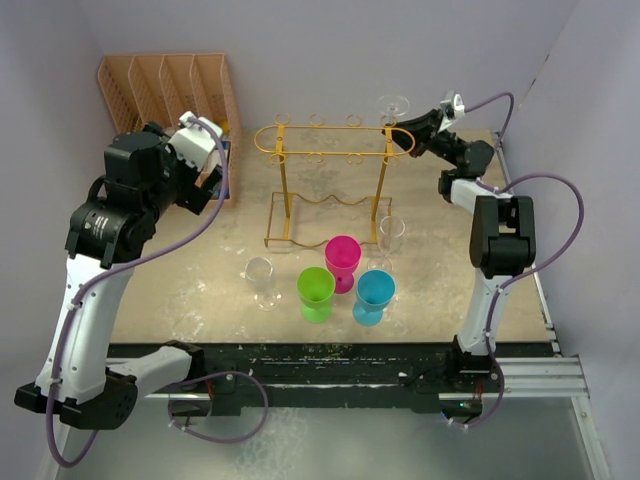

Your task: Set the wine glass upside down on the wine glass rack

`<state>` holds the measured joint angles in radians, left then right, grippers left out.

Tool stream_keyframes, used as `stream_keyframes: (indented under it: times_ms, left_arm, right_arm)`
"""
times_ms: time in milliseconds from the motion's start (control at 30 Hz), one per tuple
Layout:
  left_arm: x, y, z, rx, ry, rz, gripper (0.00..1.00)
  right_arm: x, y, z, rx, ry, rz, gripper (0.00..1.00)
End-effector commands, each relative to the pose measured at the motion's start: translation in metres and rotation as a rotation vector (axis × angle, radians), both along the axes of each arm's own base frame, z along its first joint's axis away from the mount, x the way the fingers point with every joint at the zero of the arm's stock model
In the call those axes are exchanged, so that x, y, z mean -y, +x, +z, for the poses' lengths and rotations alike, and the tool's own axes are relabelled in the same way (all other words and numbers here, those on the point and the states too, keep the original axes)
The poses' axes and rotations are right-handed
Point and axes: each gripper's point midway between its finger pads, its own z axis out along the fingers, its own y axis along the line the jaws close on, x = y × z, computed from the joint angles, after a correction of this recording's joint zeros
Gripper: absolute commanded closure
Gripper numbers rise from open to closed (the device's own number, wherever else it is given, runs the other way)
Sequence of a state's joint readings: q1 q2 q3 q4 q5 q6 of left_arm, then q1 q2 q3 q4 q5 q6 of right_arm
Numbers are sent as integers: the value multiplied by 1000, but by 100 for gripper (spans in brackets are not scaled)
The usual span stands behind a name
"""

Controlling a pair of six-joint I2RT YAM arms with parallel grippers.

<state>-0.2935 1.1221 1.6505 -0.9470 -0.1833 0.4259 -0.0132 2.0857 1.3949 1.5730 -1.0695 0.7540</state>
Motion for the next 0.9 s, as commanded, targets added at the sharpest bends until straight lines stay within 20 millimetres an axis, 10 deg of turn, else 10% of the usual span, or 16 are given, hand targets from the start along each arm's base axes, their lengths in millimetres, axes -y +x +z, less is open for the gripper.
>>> stream_keyframes:
  times_ms: [0,867]
  left_arm:
    - [0,7,6,33,-22,13,0]
    - [5,18,-5,19,-18,2,0]
  right_arm:
    - [-3,-42,57,396,-10,11,100]
    - [8,-45,91,489,41,-60,100]
